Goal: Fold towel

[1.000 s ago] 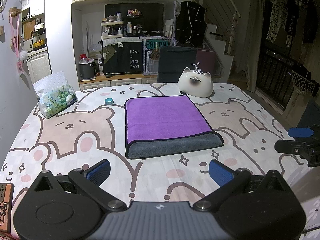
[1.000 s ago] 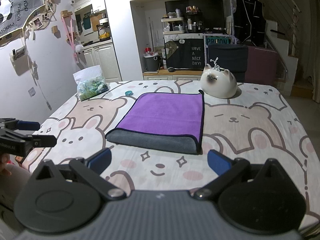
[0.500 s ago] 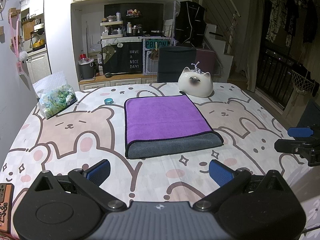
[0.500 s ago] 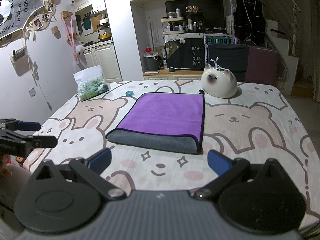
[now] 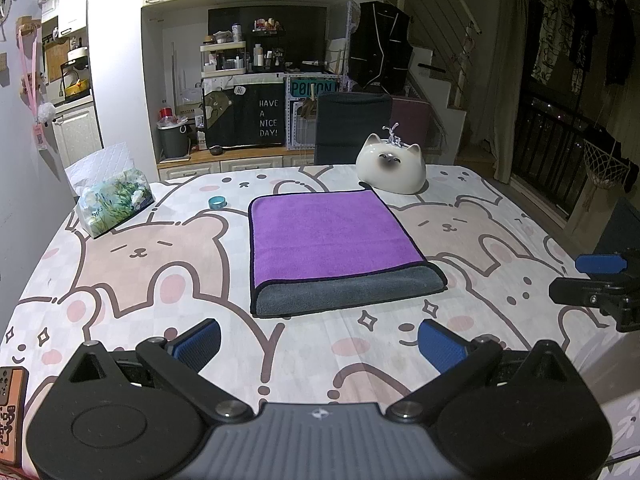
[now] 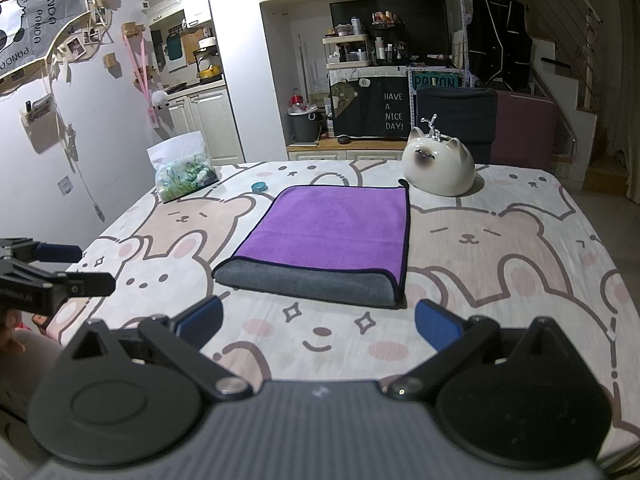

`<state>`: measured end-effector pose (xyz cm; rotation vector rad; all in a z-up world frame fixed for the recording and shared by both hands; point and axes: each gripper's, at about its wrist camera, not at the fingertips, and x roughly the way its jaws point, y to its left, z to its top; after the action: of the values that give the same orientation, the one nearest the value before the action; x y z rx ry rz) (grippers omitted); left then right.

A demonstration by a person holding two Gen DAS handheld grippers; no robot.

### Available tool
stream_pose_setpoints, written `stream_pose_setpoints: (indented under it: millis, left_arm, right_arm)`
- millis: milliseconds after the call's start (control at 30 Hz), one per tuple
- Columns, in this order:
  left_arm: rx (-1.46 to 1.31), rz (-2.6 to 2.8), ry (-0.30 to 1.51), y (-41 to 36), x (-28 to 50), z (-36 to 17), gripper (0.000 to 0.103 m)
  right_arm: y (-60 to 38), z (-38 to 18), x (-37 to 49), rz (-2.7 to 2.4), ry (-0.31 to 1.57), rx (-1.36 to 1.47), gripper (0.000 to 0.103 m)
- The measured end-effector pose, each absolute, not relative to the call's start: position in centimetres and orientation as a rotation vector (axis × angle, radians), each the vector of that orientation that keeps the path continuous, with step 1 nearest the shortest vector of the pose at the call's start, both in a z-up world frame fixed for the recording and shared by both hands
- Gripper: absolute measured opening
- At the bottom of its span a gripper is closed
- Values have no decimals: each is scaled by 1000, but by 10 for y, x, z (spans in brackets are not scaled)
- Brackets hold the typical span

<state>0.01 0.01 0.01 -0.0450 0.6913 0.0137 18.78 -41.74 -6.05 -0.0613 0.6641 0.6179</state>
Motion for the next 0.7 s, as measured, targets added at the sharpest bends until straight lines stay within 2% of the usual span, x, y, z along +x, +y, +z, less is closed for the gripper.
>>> stream_pose_setpoints:
  millis: [700]
  left_arm:
    - [-35, 1, 687, -8, 12, 3, 103]
  right_arm:
    - [-415, -55, 191, 645, 655, -62, 103]
